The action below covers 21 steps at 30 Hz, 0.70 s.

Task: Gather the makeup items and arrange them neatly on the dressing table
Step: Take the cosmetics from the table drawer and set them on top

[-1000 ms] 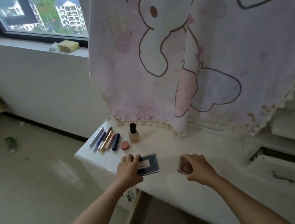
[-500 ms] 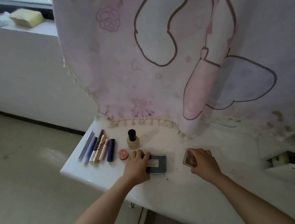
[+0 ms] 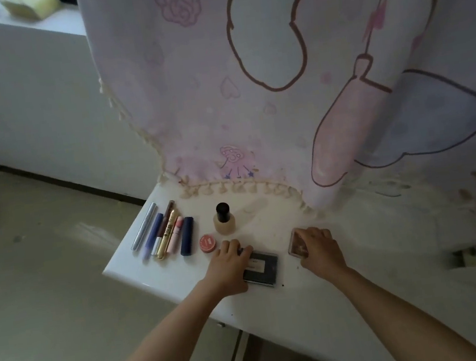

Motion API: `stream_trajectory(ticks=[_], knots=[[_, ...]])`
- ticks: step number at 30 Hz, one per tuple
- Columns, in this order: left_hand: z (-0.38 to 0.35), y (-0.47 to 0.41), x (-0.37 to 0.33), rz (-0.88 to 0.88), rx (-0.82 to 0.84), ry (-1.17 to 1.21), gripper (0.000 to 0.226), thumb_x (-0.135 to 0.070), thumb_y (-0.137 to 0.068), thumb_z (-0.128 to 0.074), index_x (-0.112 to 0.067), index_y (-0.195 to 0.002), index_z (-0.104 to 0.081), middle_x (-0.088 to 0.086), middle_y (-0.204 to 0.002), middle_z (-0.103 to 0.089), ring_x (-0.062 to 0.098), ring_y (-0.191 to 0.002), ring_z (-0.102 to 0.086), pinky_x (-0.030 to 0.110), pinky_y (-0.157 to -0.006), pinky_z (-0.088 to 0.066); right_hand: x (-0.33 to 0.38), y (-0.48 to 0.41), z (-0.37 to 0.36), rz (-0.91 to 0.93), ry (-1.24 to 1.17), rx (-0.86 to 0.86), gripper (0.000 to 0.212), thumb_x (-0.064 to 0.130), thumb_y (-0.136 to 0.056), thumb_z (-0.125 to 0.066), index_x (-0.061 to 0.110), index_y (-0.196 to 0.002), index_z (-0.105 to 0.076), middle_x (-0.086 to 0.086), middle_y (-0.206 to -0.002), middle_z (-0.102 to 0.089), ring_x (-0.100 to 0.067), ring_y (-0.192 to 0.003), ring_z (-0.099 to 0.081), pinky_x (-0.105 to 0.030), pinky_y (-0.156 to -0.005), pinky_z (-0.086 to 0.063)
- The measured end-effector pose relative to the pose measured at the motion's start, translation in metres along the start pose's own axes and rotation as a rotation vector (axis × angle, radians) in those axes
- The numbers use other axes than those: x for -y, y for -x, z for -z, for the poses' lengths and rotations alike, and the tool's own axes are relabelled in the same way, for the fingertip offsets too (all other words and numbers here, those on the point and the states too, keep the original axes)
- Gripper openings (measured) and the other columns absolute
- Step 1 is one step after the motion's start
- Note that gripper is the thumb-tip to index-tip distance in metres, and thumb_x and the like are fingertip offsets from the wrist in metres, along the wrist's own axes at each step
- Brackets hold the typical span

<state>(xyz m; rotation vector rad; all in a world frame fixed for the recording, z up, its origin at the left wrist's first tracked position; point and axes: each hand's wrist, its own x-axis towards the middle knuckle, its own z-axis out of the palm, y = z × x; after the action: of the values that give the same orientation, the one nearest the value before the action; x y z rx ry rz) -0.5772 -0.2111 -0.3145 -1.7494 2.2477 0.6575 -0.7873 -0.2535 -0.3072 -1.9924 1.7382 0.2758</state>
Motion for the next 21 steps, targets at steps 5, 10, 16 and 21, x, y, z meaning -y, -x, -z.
stream_trajectory(ticks=[5, 10, 16, 21], knots=[[-0.001, 0.001, 0.003, -0.005, 0.016, -0.009, 0.075, -0.028, -0.078, -0.058, -0.02, -0.142, -0.021, 0.011, -0.137, -0.03, 0.03, -0.123, -0.029, 0.038, -0.102, -0.03, -0.003, -0.002, -0.004, -0.005, -0.011, 0.005, 0.066, 0.011, -0.082, -0.055, 0.025, -0.14, -0.028, -0.003, -0.142, -0.035, -0.027, -0.128, -0.03, -0.033, -0.1, -0.036], [-0.003, 0.005, 0.005, -0.011, 0.0, -0.003, 0.079, -0.03, -0.08, -0.057, -0.021, -0.144, -0.014, 0.009, -0.144, -0.023, 0.028, -0.13, -0.024, 0.038, -0.107, -0.024, -0.008, 0.001, -0.005, -0.006, 0.005, 0.015, 0.067, 0.011, -0.083, -0.054, 0.027, -0.142, -0.026, -0.005, -0.143, -0.033, -0.027, -0.13, -0.03, -0.035, -0.101, -0.037], [-0.003, 0.018, -0.008, 0.002, -0.104, 0.016, 0.074, -0.036, -0.085, -0.052, -0.024, -0.145, -0.01, 0.007, -0.154, -0.008, 0.029, -0.141, -0.006, 0.042, -0.115, -0.011, -0.024, 0.021, -0.003, -0.1, 0.007, -0.036, 0.07, 0.015, -0.084, -0.054, 0.032, -0.143, -0.022, -0.007, -0.152, -0.021, -0.028, -0.138, -0.02, -0.038, -0.106, -0.032], [-0.008, 0.042, -0.035, -0.089, -0.299, 0.129, 0.051, -0.041, -0.084, -0.046, -0.022, -0.131, -0.041, 0.002, -0.137, -0.043, 0.023, -0.127, -0.042, 0.037, -0.104, -0.036, -0.032, 0.059, 0.001, -0.142, -0.102, -0.059, 0.078, 0.03, -0.084, -0.06, 0.029, -0.145, -0.012, -0.008, -0.156, -0.001, -0.028, -0.143, -0.006, -0.038, -0.112, -0.022]])
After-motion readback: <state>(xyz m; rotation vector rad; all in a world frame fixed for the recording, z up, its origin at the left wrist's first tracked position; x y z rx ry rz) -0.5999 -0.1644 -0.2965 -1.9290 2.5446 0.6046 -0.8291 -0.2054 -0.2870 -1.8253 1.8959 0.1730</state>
